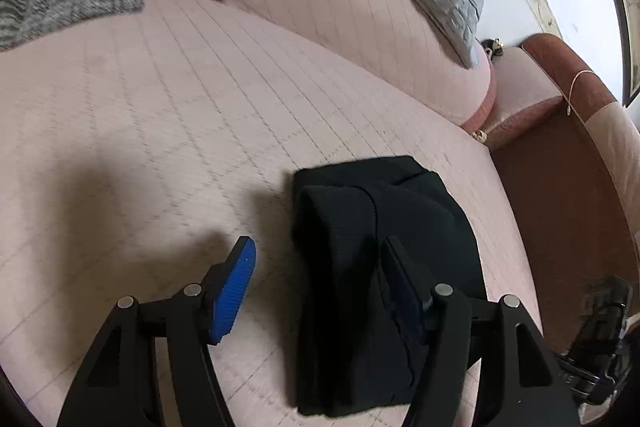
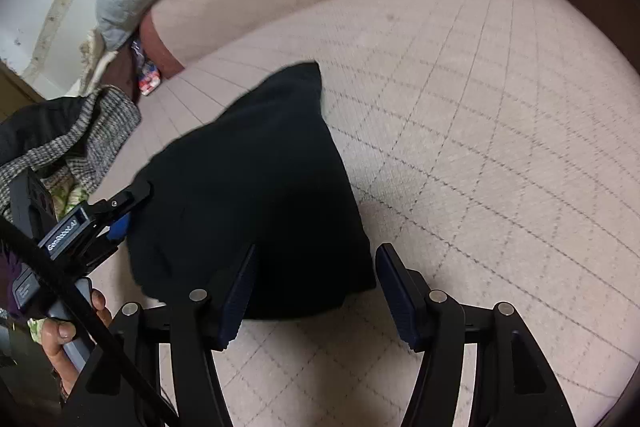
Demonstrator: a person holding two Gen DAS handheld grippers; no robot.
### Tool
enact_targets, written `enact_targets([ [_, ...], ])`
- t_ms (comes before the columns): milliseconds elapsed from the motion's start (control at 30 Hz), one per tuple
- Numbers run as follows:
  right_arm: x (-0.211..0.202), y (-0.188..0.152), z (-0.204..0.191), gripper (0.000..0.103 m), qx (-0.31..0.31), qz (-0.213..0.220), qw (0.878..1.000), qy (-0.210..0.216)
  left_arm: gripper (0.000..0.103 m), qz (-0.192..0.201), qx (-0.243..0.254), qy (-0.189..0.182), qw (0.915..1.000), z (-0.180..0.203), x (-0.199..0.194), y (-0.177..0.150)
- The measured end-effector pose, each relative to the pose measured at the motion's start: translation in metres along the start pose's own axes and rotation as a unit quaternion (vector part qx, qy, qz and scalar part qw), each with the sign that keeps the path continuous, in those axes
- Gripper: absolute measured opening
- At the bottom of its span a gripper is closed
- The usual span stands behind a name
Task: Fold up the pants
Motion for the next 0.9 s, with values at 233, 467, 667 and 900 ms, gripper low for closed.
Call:
enact_targets([
  [233,-0.050,-0.026,-0.019,0.066,-0.068,0.061,0.995,-0.038,0.067,0.023,0.003,0.032,0.9992,0.006,-0.031,-0.035],
  [467,-0.077,-0.065,-0.007,0.066,-0.110,0.090,0.987,-0.070,0.075,0.091,0.058,0.081,0.9909,0.042,-0.072,-0.098],
  [667,-0.083,-0.090,0.022,0.067,-0.113,0.096,0.985,-0.093,0.079,0.136,0.081,0.161,0.9742,0.047,-0.098,-0.161],
  [900,-0.086,-0.103,0.022,0.068,-0.112,0.099,0.985,-0.081,0.086,0.133,0.102,0.201,0.9651,0.048,-0.105,-0.191],
])
Point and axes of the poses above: each gripper's, at about its wrist camera, not at the fingertips, and x roughly the way its jaws point, z to its right, y to its top, the point moved 2 cm from there along x, roughly the way its jaws point, and after that the axes turned 10 degrees about -x, right-handed, at the moved point
